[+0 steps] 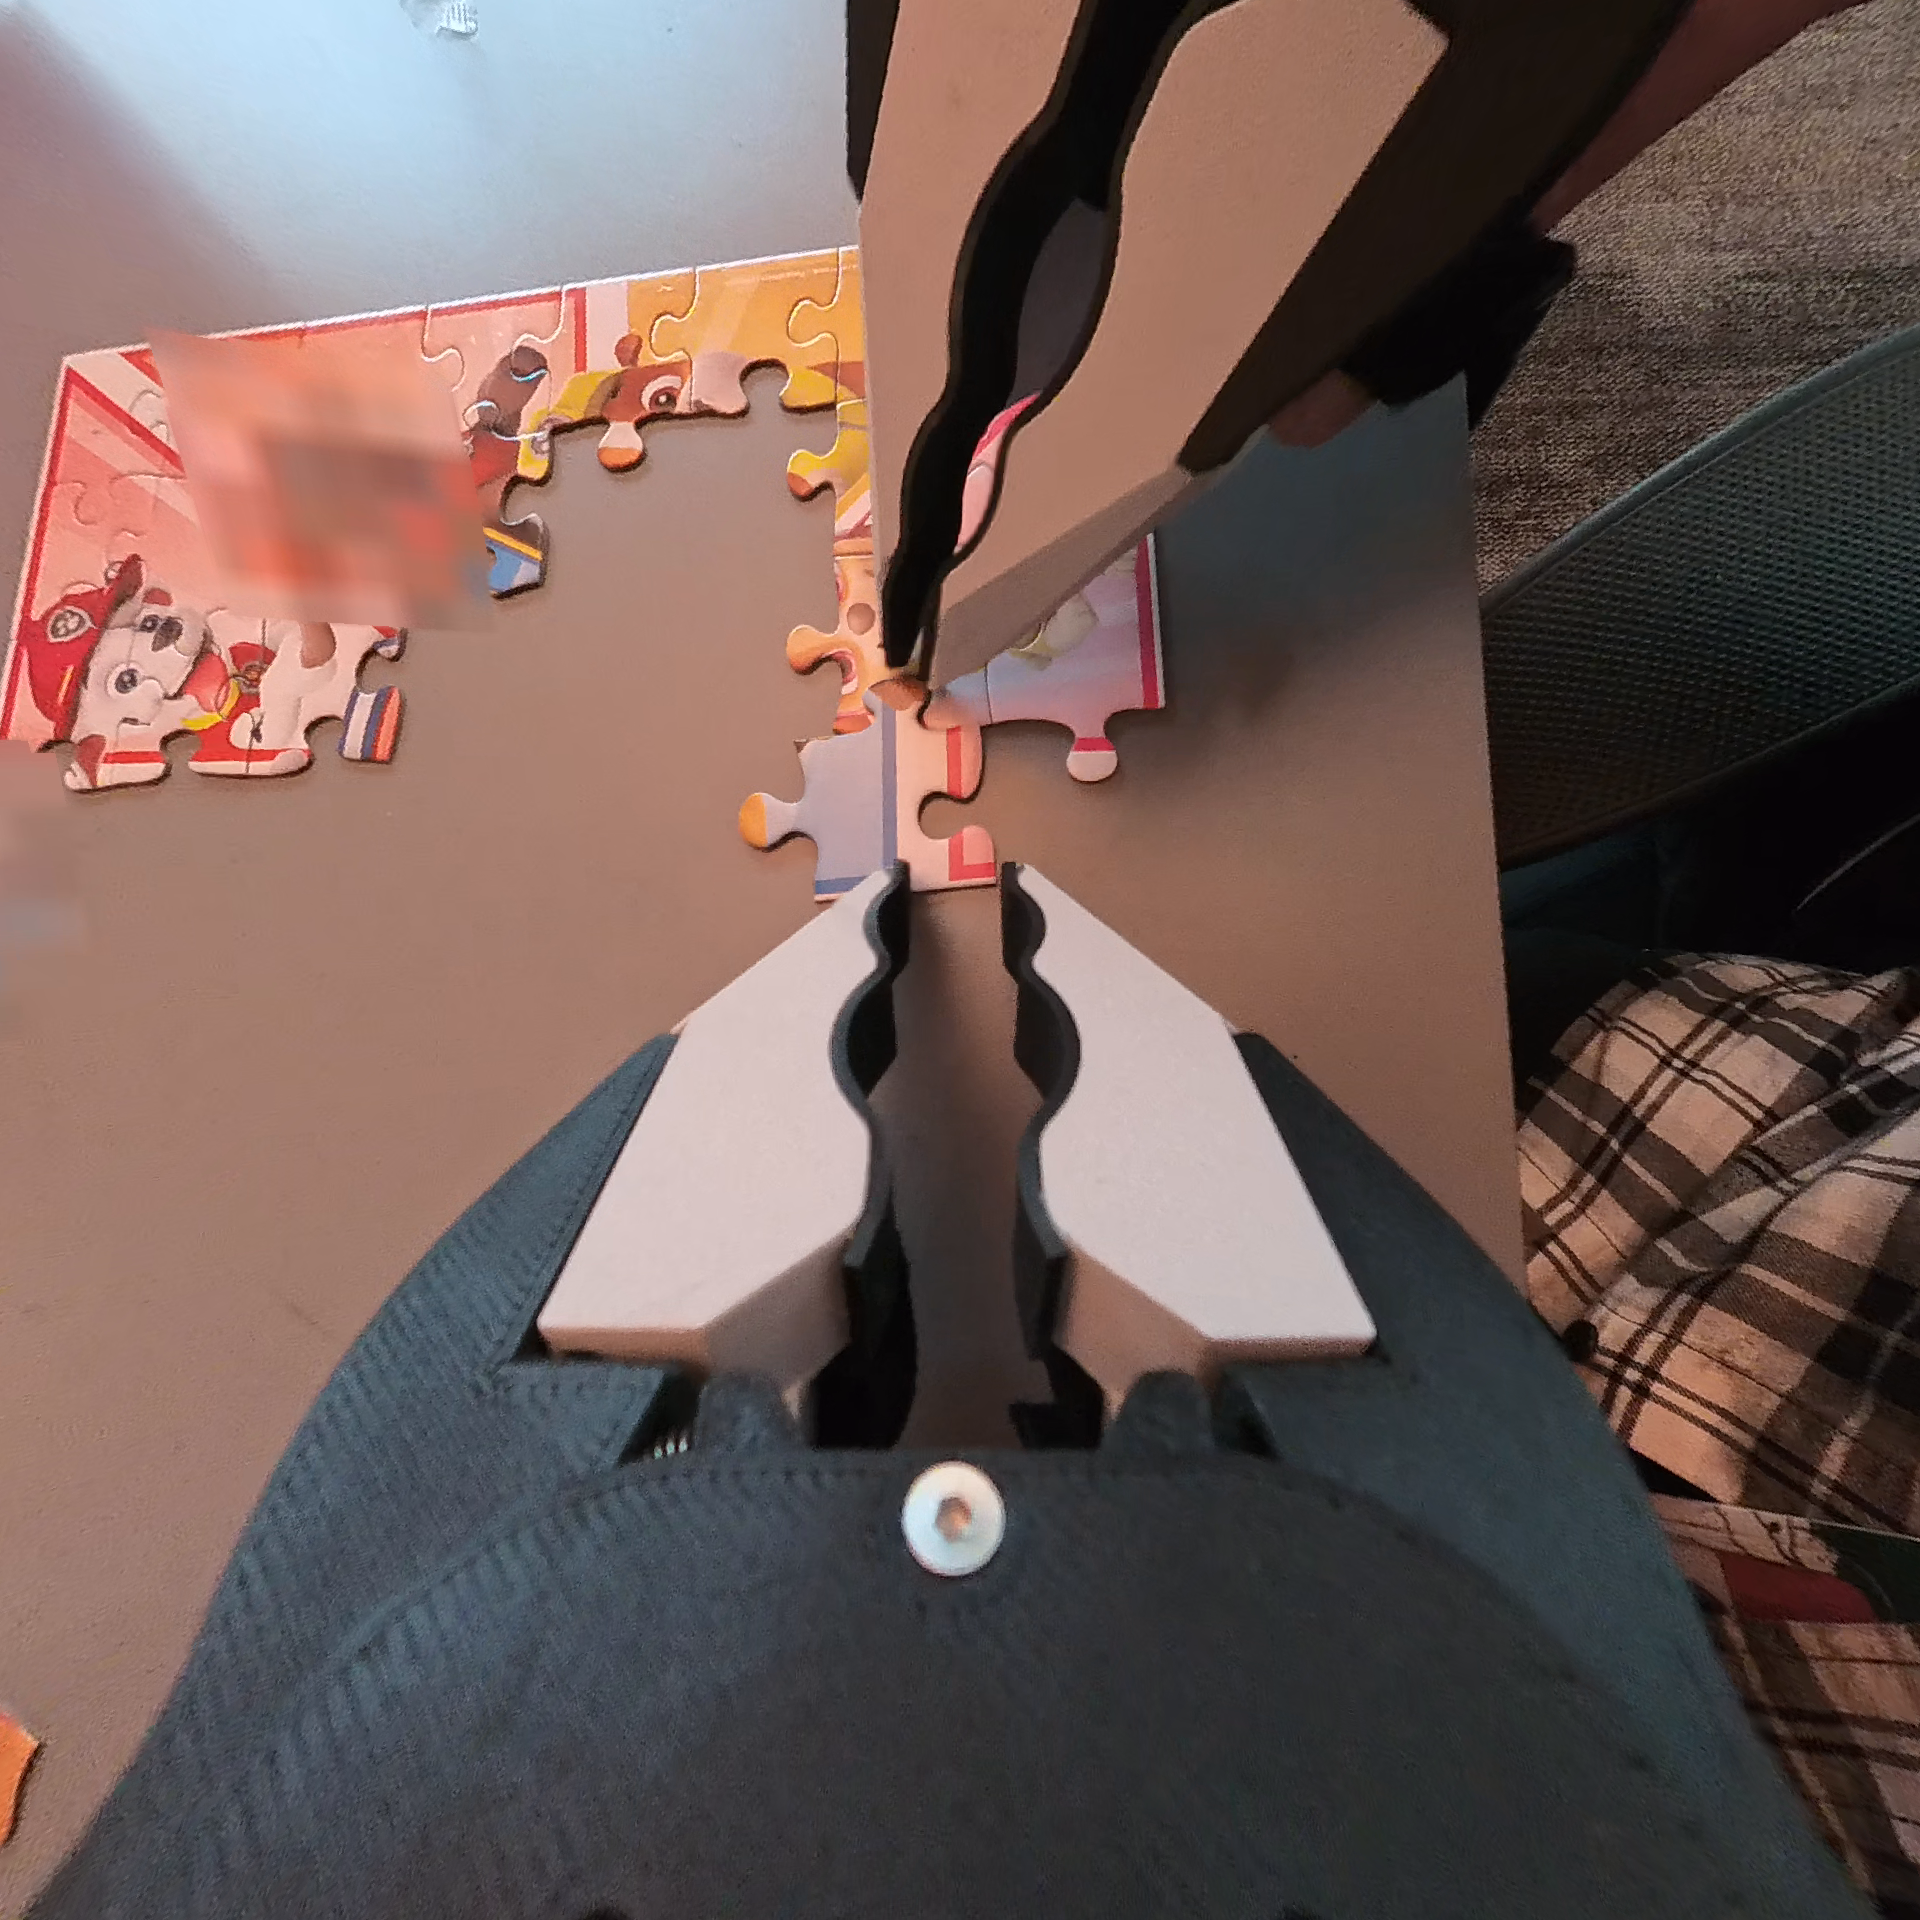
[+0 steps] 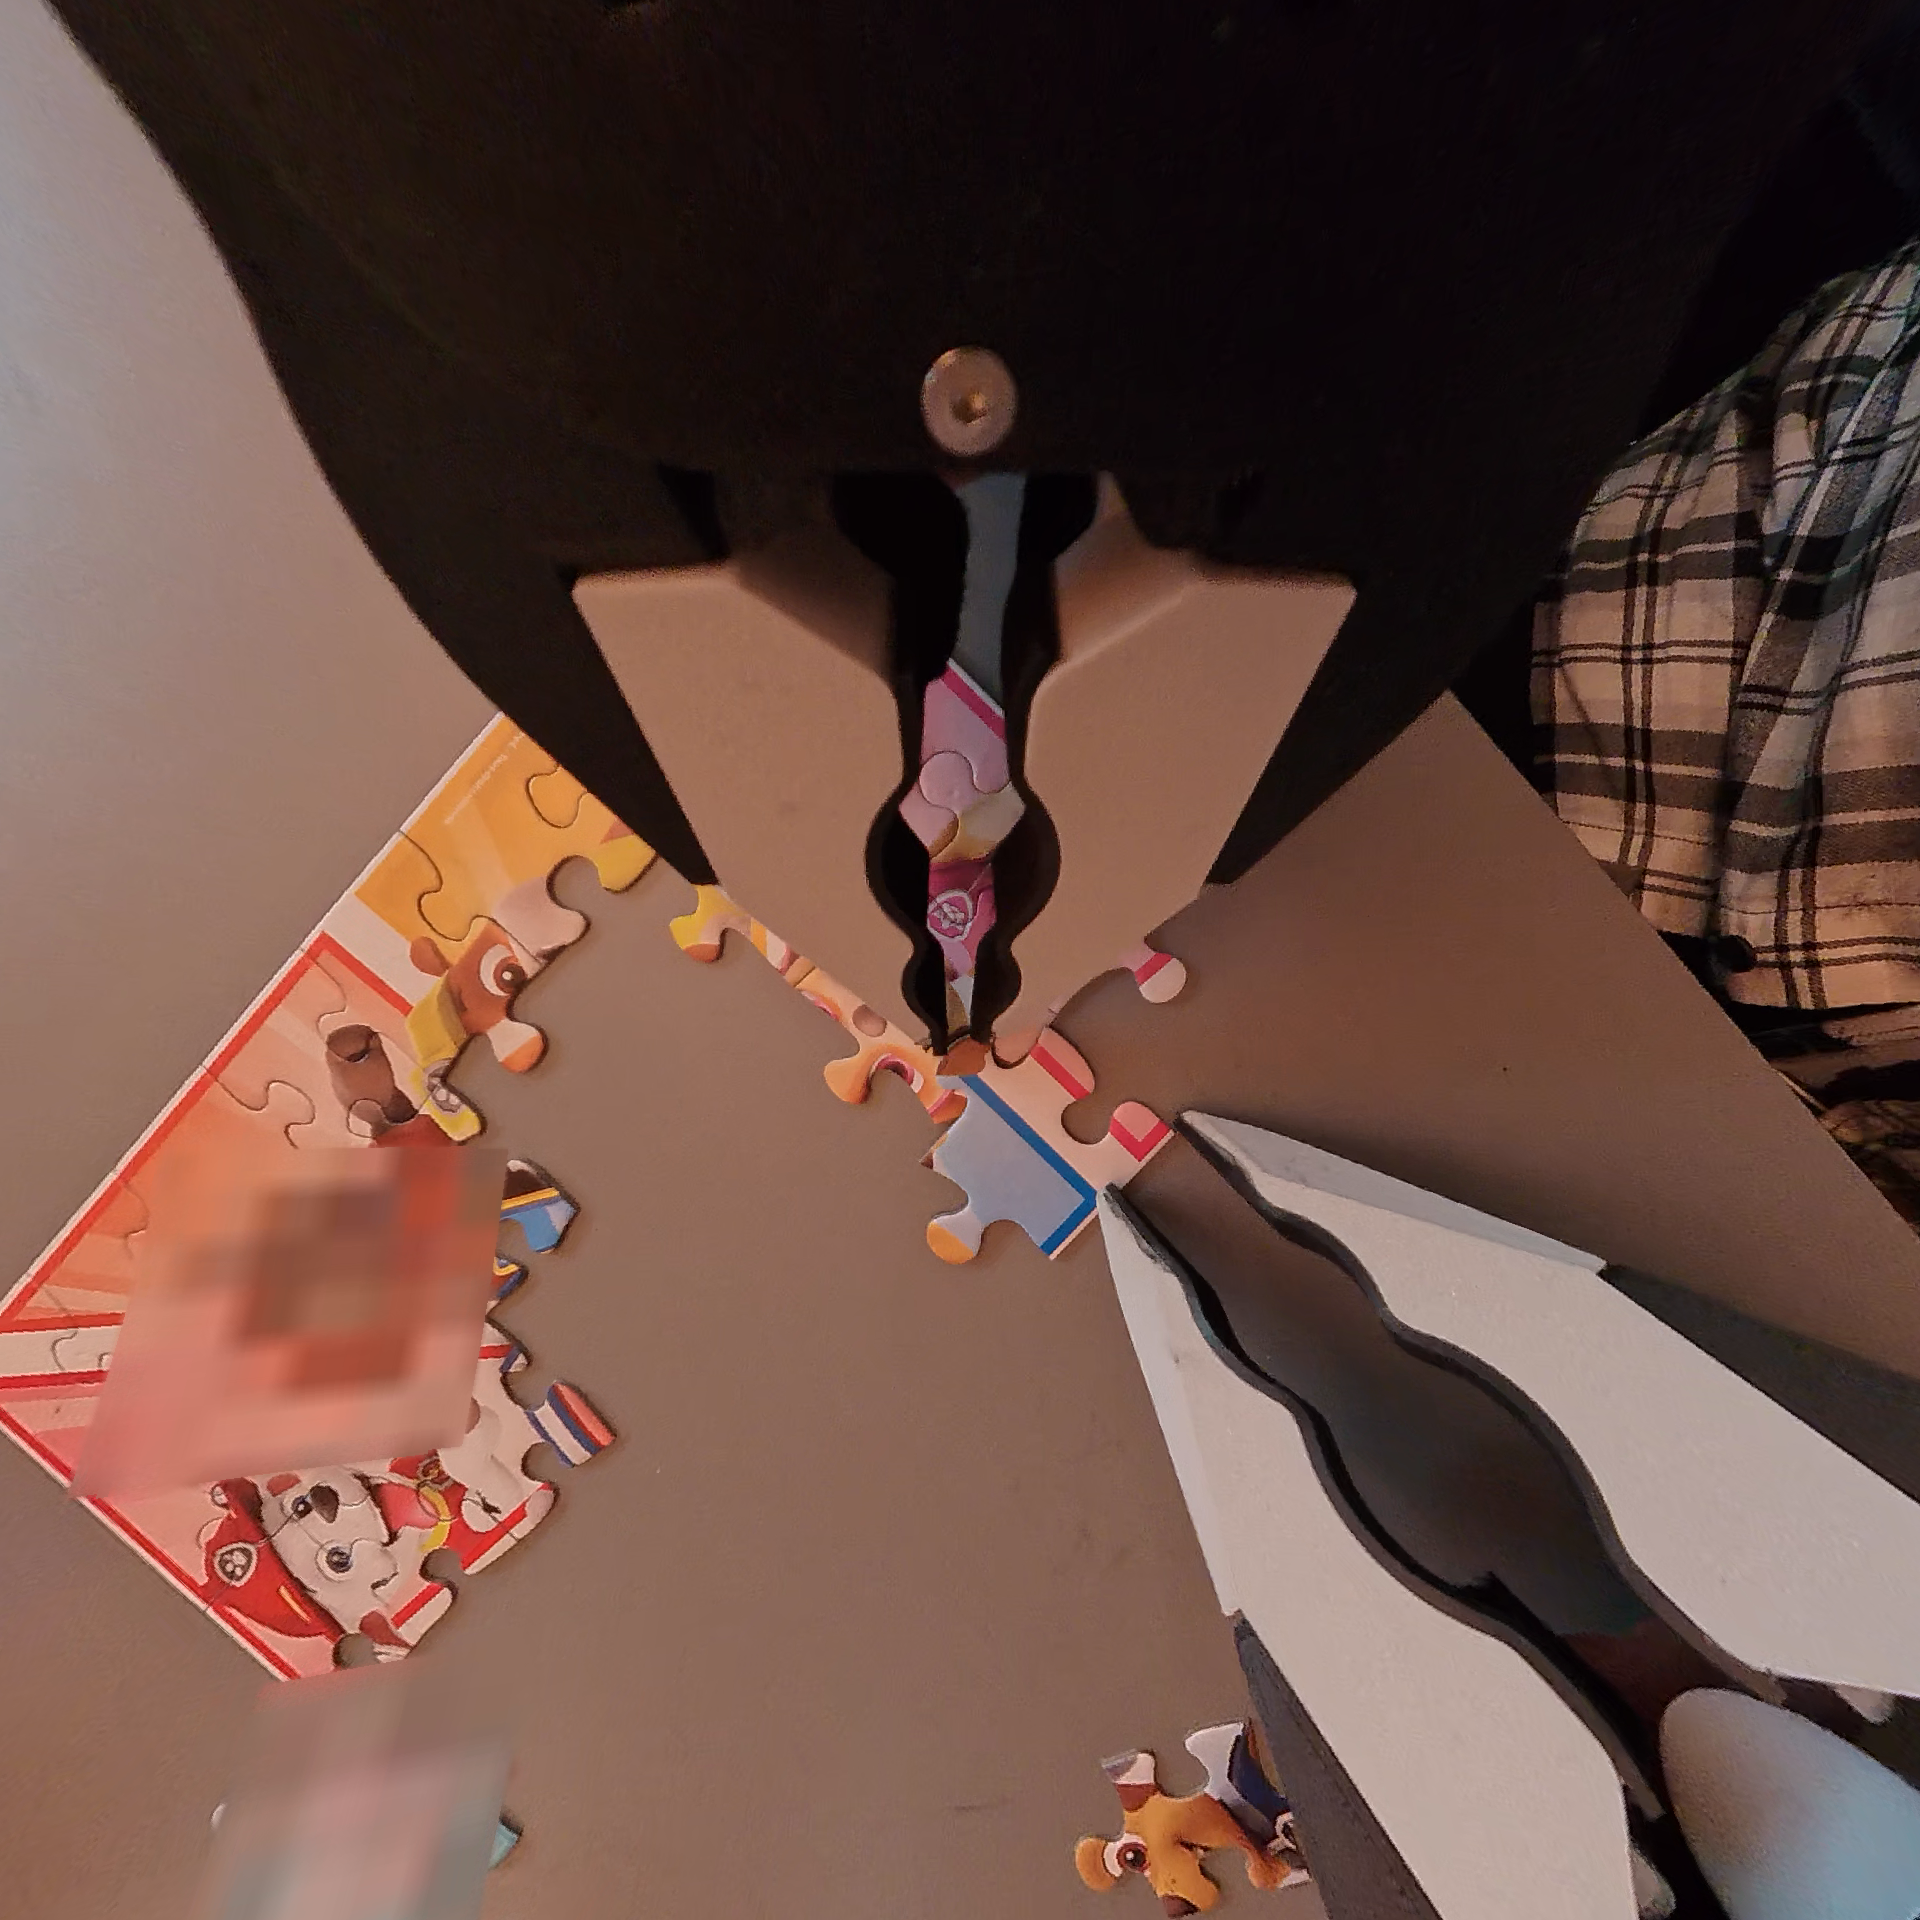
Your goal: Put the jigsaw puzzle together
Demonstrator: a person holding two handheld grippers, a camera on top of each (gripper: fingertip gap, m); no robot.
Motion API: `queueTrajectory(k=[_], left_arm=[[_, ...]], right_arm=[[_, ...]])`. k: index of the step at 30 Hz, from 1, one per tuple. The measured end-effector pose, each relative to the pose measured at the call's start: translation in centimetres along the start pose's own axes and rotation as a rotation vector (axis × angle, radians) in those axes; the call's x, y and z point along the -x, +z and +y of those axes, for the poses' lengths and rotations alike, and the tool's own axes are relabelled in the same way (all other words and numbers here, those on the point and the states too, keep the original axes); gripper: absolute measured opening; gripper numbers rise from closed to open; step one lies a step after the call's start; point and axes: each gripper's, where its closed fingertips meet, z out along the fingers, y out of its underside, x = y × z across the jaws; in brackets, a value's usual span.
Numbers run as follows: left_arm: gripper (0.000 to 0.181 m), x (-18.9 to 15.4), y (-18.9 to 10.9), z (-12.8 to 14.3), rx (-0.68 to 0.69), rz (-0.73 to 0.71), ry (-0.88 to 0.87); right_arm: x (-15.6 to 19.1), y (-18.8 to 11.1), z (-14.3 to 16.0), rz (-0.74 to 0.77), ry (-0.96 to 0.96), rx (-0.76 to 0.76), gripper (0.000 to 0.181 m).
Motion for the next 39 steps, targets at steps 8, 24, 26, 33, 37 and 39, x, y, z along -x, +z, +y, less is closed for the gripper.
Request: queueTrajectory(k=[8, 24, 26, 33, 37, 39], left_arm=[[0.023, 0.3, -0.2, 0.2, 0.001, 0.009, -0.025], [0.027, 3.9, -2.1, 2.7, 0.051, -0.036, -0.140], [0.030, 4.6, -3.5, 2.7, 0.032, -0.059, -0.147], [0.039, 9.8, -13.3, 7.9, 0.004, -0.216, -0.286], [0.037, 11.0, -17.1, 14.3, 0.060, -0.206, -0.412], [0.038, 11.1, -17.9, 16.9, 0.101, -0.221, -0.434]], right_arm=[[0.3, 0.3, -0.4, -0.021, -0.020, 0.006, 0.005], [-0.5, 3.6, -3.9, -0.039, -0.051, 0.045, 0.003], [-0.8, 3.7, -4.3, -0.027, -0.062, 0.049, 0.007], [-0.2, 3.4, -7.4, -0.048, -0.110, 0.004, 0.021], [2.1, 4.4, -10.0, -0.110, -0.149, -0.014, 0.036], [3.7, 5.4, -11.4, -0.154, -0.175, -0.018, 0.037]])
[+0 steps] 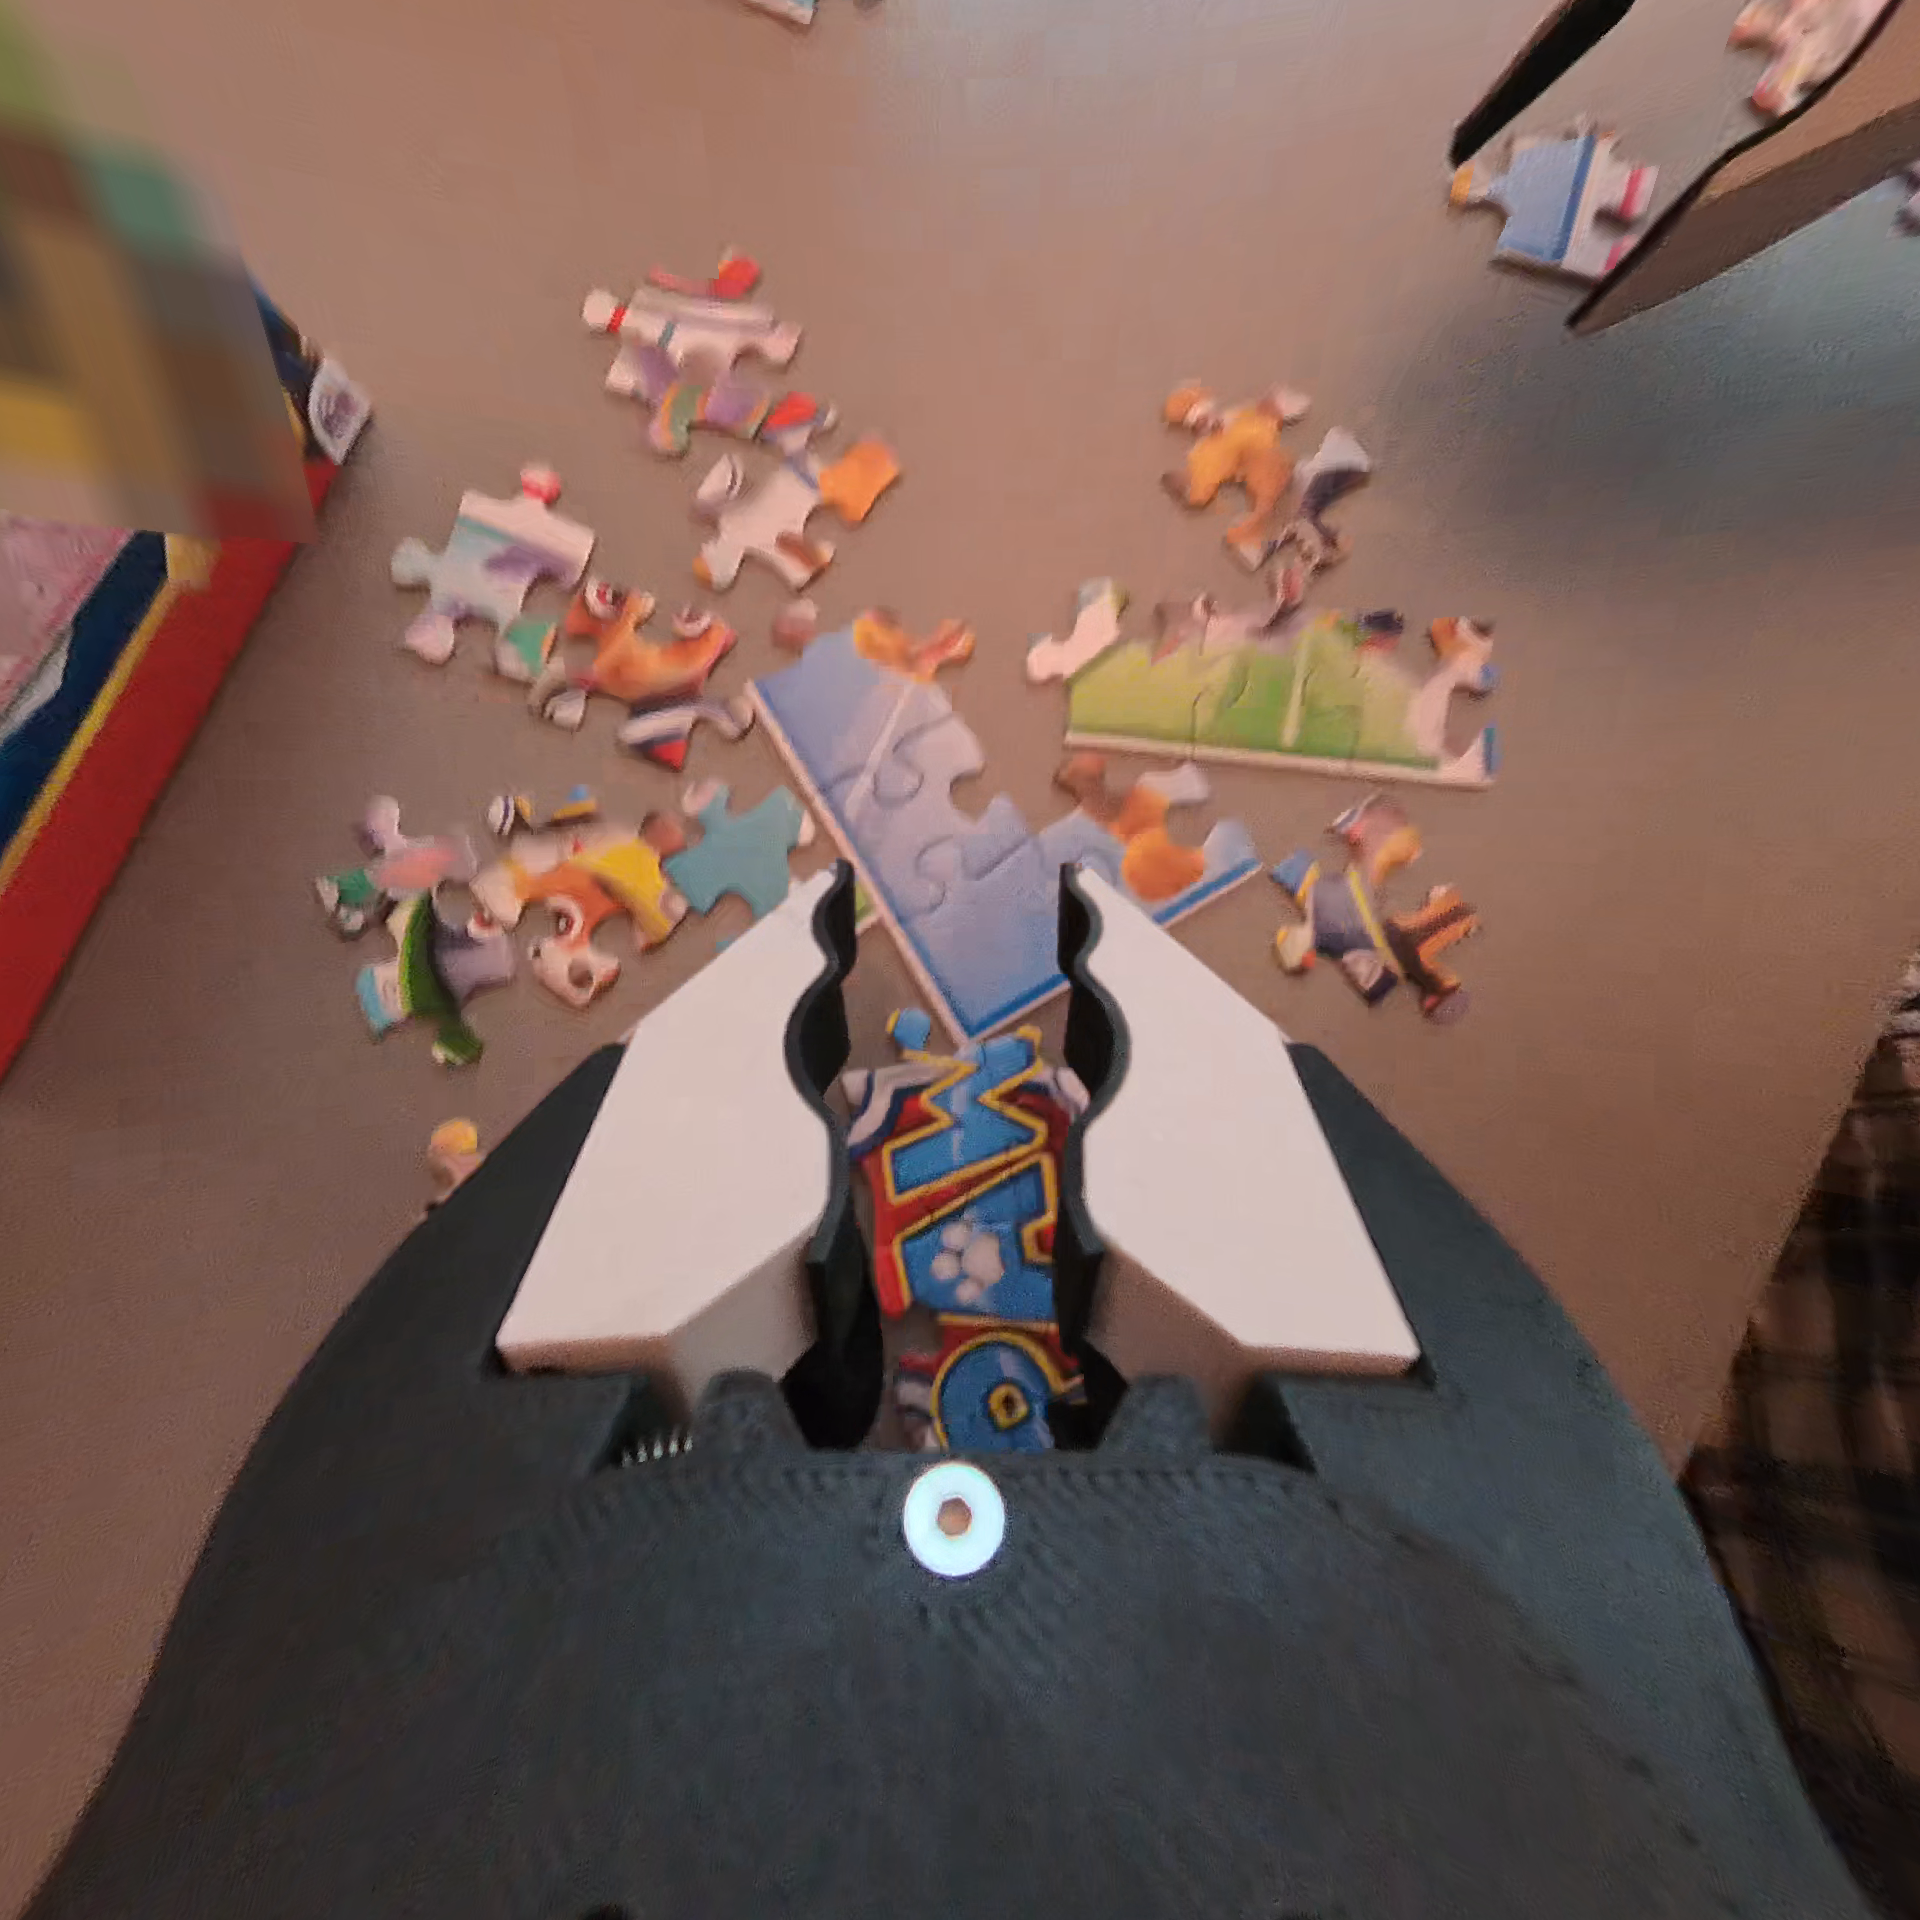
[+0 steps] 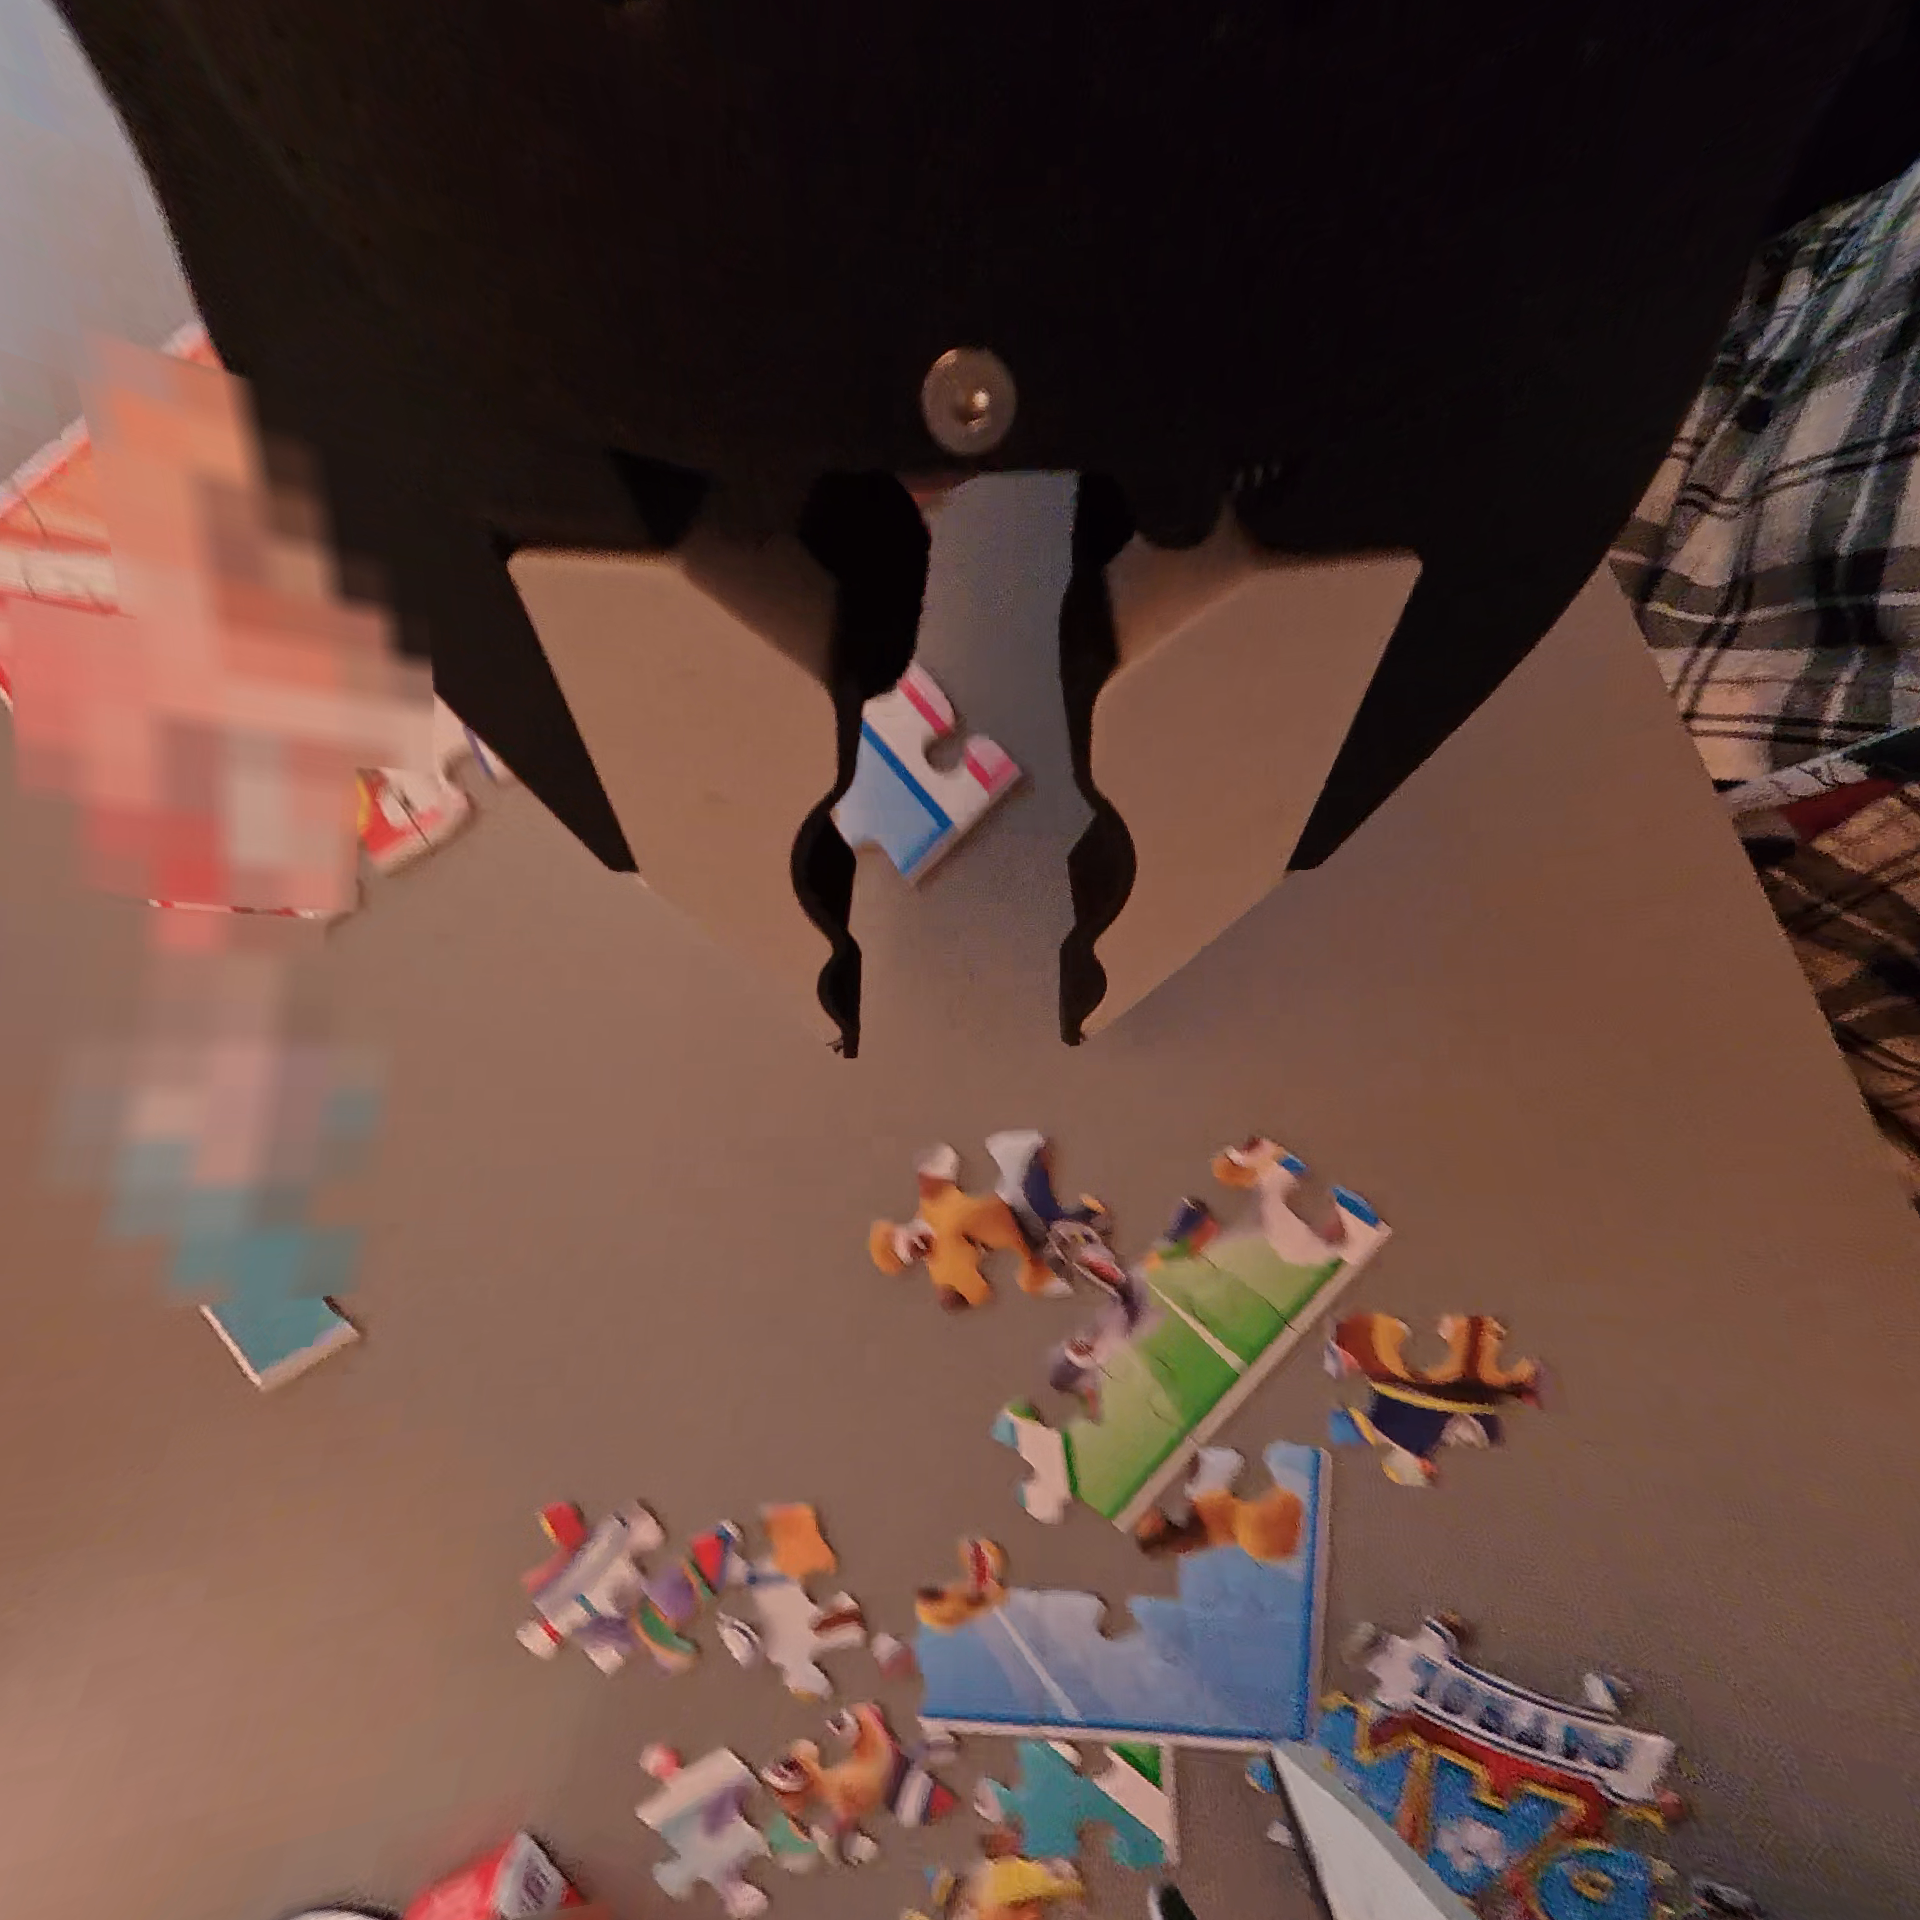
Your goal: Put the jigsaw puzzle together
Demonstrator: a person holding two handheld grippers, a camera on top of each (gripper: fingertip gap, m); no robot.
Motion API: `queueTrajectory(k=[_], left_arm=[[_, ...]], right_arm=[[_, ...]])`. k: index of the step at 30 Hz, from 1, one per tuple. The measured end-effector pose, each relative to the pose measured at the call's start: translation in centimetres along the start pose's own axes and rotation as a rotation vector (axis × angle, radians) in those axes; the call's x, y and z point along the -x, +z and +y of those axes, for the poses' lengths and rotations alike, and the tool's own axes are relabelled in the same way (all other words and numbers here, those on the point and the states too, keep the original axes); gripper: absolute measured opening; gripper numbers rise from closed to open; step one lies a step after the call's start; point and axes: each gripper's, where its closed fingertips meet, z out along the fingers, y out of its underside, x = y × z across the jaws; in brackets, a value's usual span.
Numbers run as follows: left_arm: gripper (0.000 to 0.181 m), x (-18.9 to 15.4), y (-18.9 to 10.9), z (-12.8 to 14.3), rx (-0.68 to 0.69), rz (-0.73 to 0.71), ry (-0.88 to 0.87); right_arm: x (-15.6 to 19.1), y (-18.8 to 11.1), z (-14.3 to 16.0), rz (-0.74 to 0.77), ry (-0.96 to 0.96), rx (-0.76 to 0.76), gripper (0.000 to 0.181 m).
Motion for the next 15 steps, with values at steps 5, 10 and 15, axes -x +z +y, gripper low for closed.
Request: queueTrajectory(k=[5, 10, 15], left_arm=[[0.040, -0.7, 0.5, 1.7, -0.005, 0.044, 0.007], [0.041, -2.2, 0.9, 1.2, -0.037, 0.085, 0.041], [0.038, -4.6, 1.2, -0.2, -0.065, 0.117, 0.116]], right_arm=[[3.4, 2.9, -2.4, -0.085, -0.061, 0.018, 0.041], [4.1, 4.2, -2.4, -0.043, -0.058, 0.039, 0.043], [1.2, 4.5, -1.2, 0.004, 0.044, 0.059, 0.041]])
